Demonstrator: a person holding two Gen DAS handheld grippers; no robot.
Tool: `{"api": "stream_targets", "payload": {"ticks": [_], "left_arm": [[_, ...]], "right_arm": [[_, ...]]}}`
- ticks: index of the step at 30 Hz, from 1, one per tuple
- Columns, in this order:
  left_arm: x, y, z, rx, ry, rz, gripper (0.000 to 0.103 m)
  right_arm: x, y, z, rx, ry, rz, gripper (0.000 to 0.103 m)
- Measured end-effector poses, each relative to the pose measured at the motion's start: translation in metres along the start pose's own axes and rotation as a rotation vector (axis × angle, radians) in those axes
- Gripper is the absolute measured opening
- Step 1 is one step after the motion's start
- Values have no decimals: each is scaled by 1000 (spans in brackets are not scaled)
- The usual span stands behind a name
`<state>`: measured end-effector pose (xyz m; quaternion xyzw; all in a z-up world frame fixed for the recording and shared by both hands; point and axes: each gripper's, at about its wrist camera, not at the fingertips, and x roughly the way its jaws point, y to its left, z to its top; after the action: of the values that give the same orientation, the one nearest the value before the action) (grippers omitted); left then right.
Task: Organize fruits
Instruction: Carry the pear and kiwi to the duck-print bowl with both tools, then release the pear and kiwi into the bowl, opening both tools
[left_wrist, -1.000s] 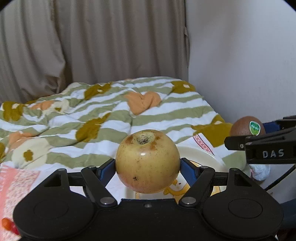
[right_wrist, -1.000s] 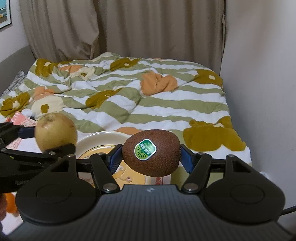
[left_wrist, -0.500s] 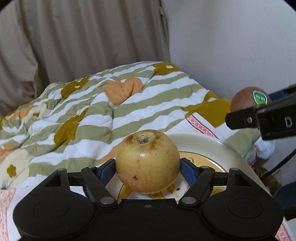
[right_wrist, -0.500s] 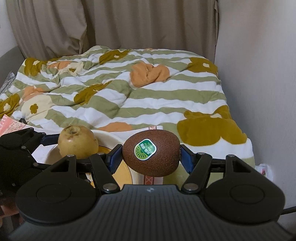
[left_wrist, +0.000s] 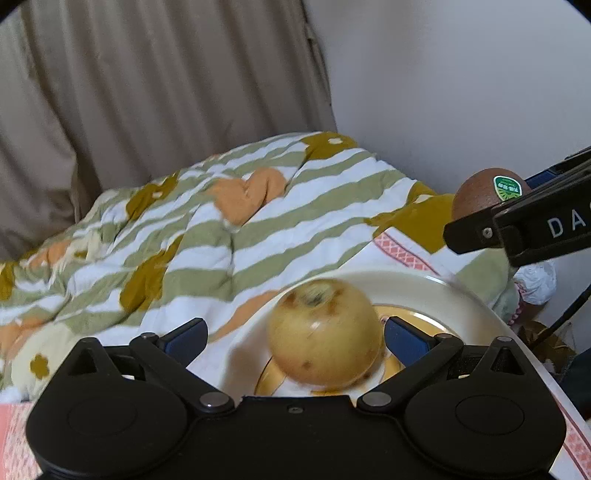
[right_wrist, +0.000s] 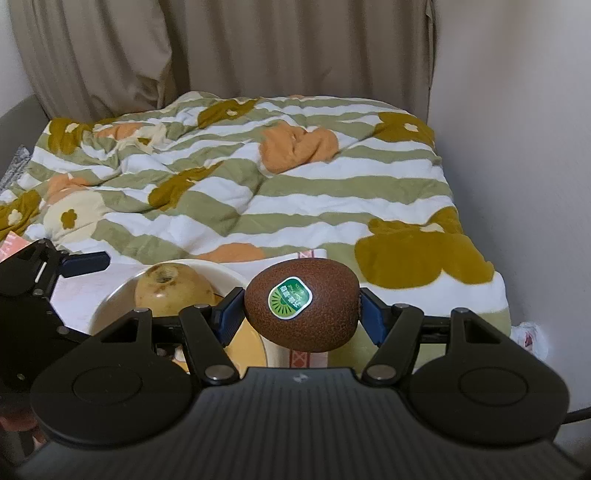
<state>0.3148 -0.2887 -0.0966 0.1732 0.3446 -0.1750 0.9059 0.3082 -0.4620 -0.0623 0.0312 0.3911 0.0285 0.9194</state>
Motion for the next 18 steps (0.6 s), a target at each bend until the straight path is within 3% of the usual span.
{"api": "stream_targets", "payload": {"ticks": [8, 18], "left_arm": [[-35, 25, -14, -98, 26, 20, 103], [-74, 39, -26, -161, 22, 63, 103]], "right_arm": [[0, 22, -4, -85, 7, 56, 81], [18, 65, -37, -330, 22, 88, 81]]}}
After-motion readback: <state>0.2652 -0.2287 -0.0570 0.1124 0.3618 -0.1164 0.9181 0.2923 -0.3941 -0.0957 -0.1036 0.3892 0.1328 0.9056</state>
